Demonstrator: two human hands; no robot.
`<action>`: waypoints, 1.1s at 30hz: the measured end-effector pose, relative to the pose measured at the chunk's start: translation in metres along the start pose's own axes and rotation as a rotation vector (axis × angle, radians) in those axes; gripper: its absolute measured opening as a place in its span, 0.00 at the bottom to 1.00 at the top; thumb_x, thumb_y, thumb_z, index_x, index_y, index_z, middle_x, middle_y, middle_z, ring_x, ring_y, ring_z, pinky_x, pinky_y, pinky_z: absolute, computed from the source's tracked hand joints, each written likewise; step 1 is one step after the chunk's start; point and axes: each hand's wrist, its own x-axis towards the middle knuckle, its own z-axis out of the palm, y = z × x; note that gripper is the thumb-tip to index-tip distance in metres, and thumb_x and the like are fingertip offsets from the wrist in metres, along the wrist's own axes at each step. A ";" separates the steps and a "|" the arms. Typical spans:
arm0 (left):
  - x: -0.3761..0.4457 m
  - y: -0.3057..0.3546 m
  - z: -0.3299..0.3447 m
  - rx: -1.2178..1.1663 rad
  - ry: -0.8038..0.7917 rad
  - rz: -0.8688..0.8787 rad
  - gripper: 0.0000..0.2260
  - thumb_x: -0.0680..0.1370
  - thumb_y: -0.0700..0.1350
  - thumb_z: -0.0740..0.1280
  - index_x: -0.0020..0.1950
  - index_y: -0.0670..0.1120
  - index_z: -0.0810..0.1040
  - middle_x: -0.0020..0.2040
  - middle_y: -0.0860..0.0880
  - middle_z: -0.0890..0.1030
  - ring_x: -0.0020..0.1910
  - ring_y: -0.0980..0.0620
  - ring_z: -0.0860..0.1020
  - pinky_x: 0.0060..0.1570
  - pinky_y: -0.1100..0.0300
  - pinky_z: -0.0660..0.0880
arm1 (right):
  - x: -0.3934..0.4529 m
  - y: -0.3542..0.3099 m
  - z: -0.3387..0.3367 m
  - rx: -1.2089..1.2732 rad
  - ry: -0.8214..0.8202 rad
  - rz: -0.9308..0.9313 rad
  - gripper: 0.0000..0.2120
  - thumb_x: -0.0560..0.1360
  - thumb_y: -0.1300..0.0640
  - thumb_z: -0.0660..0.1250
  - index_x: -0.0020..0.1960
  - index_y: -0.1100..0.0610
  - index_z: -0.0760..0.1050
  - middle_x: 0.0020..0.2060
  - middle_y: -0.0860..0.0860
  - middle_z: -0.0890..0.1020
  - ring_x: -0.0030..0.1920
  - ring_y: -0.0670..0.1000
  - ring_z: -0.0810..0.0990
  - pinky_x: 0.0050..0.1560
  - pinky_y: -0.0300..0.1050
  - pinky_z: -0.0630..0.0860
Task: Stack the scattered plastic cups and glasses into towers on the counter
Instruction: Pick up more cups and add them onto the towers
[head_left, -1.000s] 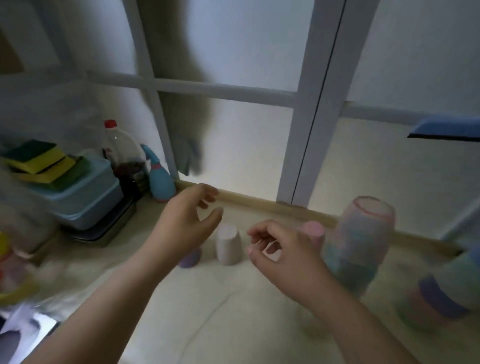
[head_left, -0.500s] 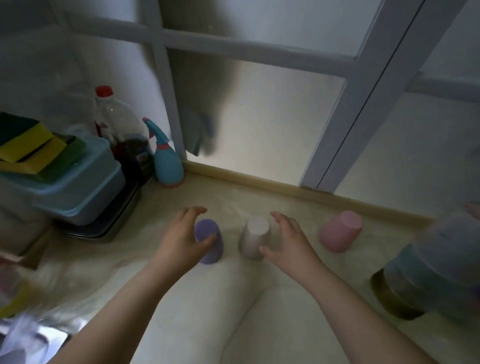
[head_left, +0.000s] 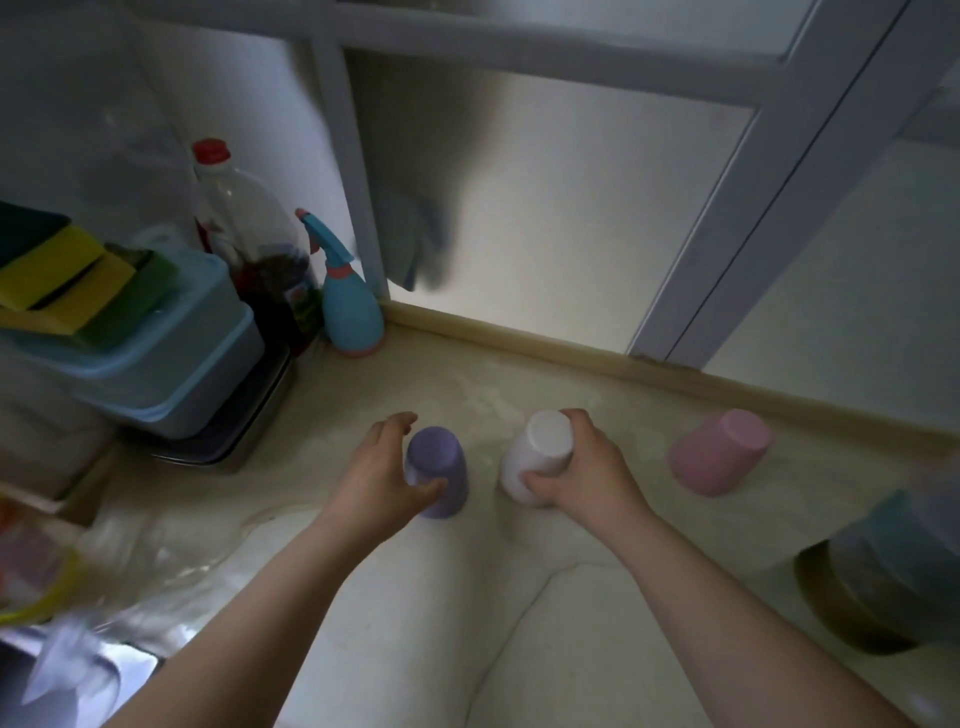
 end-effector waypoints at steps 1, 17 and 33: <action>0.003 0.000 0.003 0.003 -0.017 -0.011 0.36 0.66 0.47 0.75 0.69 0.45 0.62 0.68 0.44 0.69 0.63 0.45 0.71 0.60 0.53 0.70 | -0.003 -0.003 -0.004 0.010 0.005 -0.012 0.30 0.60 0.53 0.77 0.58 0.53 0.68 0.53 0.53 0.79 0.53 0.54 0.77 0.47 0.41 0.70; -0.015 0.043 -0.014 -0.081 -0.011 0.066 0.31 0.62 0.47 0.77 0.60 0.49 0.65 0.52 0.49 0.74 0.49 0.48 0.74 0.43 0.56 0.73 | -0.061 -0.040 -0.068 0.041 0.035 -0.141 0.31 0.59 0.53 0.77 0.59 0.49 0.68 0.53 0.47 0.77 0.52 0.47 0.75 0.48 0.38 0.67; -0.085 0.301 -0.105 -0.304 0.097 0.638 0.24 0.63 0.49 0.76 0.53 0.52 0.67 0.43 0.57 0.76 0.39 0.57 0.76 0.34 0.61 0.73 | -0.180 -0.089 -0.314 0.046 0.261 -0.235 0.29 0.60 0.47 0.75 0.56 0.42 0.64 0.46 0.41 0.77 0.45 0.43 0.78 0.40 0.41 0.74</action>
